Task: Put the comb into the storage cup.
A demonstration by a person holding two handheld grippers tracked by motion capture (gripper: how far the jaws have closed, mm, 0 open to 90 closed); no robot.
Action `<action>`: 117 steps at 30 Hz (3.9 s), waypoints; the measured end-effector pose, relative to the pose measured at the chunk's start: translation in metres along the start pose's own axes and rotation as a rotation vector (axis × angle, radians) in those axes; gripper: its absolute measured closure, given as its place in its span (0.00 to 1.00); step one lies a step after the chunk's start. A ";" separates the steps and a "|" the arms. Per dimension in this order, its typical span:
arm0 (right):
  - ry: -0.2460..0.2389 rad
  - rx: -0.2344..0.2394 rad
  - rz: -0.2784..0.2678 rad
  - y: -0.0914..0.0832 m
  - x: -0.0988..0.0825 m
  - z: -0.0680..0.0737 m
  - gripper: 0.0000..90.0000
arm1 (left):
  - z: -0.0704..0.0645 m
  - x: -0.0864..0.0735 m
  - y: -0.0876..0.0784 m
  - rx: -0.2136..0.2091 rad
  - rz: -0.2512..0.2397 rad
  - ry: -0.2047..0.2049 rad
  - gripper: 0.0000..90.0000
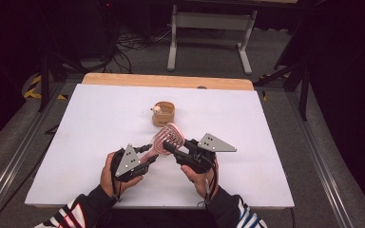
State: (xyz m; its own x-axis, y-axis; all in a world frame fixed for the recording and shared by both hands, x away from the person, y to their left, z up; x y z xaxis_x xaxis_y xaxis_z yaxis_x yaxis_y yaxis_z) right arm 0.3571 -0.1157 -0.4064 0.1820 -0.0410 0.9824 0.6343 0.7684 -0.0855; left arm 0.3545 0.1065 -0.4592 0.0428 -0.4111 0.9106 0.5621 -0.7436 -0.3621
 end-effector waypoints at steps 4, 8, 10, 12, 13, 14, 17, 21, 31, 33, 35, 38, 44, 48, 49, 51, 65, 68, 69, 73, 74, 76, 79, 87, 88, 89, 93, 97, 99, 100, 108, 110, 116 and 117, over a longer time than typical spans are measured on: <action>-0.034 -0.020 -0.017 -0.005 0.004 -0.001 0.70 | 0.004 0.000 -0.004 -0.005 -0.015 -0.019 0.51; -0.050 -0.030 -0.027 -0.010 0.007 -0.003 0.71 | 0.008 0.000 -0.011 -0.005 -0.029 -0.030 0.38; -0.055 -0.036 -0.027 -0.013 0.008 -0.004 0.71 | 0.011 -0.001 -0.015 -0.010 -0.028 -0.031 0.36; -0.066 -0.047 -0.028 -0.015 0.010 -0.005 0.71 | 0.014 -0.001 -0.017 -0.006 -0.031 -0.027 0.34; -0.073 -0.048 -0.027 -0.015 0.010 -0.005 0.71 | 0.015 -0.001 -0.020 -0.006 -0.030 -0.033 0.33; -0.077 -0.054 -0.027 -0.016 0.011 -0.005 0.71 | 0.017 -0.001 -0.022 -0.004 -0.022 -0.022 0.31; -0.082 -0.057 -0.036 -0.019 0.013 -0.006 0.71 | 0.022 -0.002 -0.027 -0.009 -0.027 -0.023 0.28; -0.098 -0.063 -0.044 -0.023 0.015 -0.006 0.71 | 0.029 -0.004 -0.034 -0.018 -0.024 -0.021 0.21; -0.114 -0.081 -0.056 -0.029 0.020 -0.009 0.71 | 0.039 -0.015 -0.051 -0.017 0.005 -0.017 0.10; -0.115 -0.077 -0.060 -0.030 0.020 -0.009 0.71 | 0.041 -0.018 -0.055 -0.011 0.002 -0.024 0.09; -0.118 -0.080 -0.061 -0.031 0.021 -0.010 0.71 | 0.044 -0.023 -0.061 -0.012 -0.004 -0.040 0.09; -0.108 -0.082 -0.069 -0.033 0.023 -0.013 0.71 | 0.045 -0.030 -0.067 -0.025 -0.016 -0.042 0.09; -0.113 -0.094 -0.083 -0.038 0.026 -0.015 0.71 | 0.045 -0.042 -0.076 -0.013 0.008 -0.056 0.09; -0.120 -0.097 -0.091 -0.039 0.028 -0.015 0.71 | 0.046 -0.049 -0.080 -0.006 0.020 -0.072 0.09; -0.123 -0.101 -0.089 -0.040 0.028 -0.016 0.71 | 0.046 -0.051 -0.082 -0.014 0.018 -0.081 0.09; -0.128 -0.100 -0.097 -0.041 0.029 -0.016 0.71 | 0.046 -0.053 -0.086 0.000 0.019 -0.080 0.09; -0.139 -0.117 -0.117 -0.043 0.040 -0.023 0.71 | 0.053 -0.064 -0.100 0.015 0.024 -0.095 0.08; -0.147 -0.120 -0.125 -0.043 0.044 -0.023 0.71 | 0.053 -0.064 -0.099 0.014 0.030 -0.093 0.08; -0.151 -0.118 -0.130 -0.043 0.046 -0.023 0.71 | 0.053 -0.064 -0.098 0.014 0.029 -0.093 0.08; -0.167 -0.130 -0.140 -0.043 0.053 -0.024 0.71 | 0.053 -0.065 -0.098 0.014 0.031 -0.096 0.08; -0.170 -0.132 -0.142 -0.043 0.055 -0.024 0.71 | 0.053 -0.064 -0.098 0.014 0.031 -0.098 0.08; -0.171 -0.132 -0.147 -0.043 0.058 -0.025 0.71 | 0.052 -0.064 -0.098 0.008 0.025 -0.102 0.08; -0.179 -0.143 -0.156 -0.041 0.066 -0.026 0.71 | 0.052 -0.064 -0.097 0.004 0.028 -0.099 0.08; -0.210 -0.163 -0.157 -0.038 0.083 -0.027 0.71 | 0.051 -0.065 -0.094 -0.003 0.035 -0.103 0.08; -0.210 -0.163 -0.160 -0.038 0.085 -0.028 0.71 | 0.051 -0.065 -0.094 -0.003 0.038 -0.100 0.08; -0.213 -0.163 -0.163 -0.038 0.087 -0.028 0.71 | 0.051 -0.065 -0.094 -0.004 0.036 -0.097 0.08; -0.223 -0.171 -0.173 -0.035 0.094 -0.029 0.71 | 0.050 -0.065 -0.093 -0.008 0.038 -0.097 0.08; -0.226 -0.180 -0.179 -0.032 0.100 -0.030 0.71 | 0.050 -0.065 -0.093 -0.009 0.037 -0.099 0.08; -0.234 -0.185 -0.184 -0.030 0.104 -0.030 0.71 | 0.051 -0.065 -0.093 -0.009 0.038 -0.099 0.08; -0.237 -0.191 -0.184 -0.029 0.105 -0.030 0.71 | 0.050 -0.065 -0.093 -0.009 0.036 -0.099 0.08; -0.252 -0.217 -0.188 -0.017 0.114 -0.033 0.71 | 0.051 -0.065 -0.093 -0.010 0.034 -0.097 0.08; -0.242 -0.220 -0.191 -0.014 0.116 -0.034 0.71 | 0.051 -0.065 -0.093 -0.009 0.031 -0.094 0.08; -0.242 -0.222 -0.187 -0.006 0.117 -0.034 0.71 | 0.051 -0.065 -0.093 -0.014 0.029 -0.095 0.08; -0.242 -0.222 -0.187 -0.006 0.117 -0.034 0.71 | 0.051 -0.065 -0.093 -0.014 0.029 -0.095 0.08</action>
State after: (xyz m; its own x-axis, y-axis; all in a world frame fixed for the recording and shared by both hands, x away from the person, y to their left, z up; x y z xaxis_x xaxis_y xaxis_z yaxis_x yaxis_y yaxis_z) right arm 0.3997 -0.1468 -0.2969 -0.1182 0.0055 0.9930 0.7922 0.6034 0.0909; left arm 0.3411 0.2289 -0.4743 0.1378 -0.3812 0.9142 0.5483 -0.7393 -0.3909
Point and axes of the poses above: each handheld gripper's, and its own axes: y roughly forward along the jaws, x roughly out of its top, z roughly to its left, the point moved 2 cm from there along y, roughly forward along the jaws, and after that the axes turned 5 degrees about -x, right-handed, at the moved point
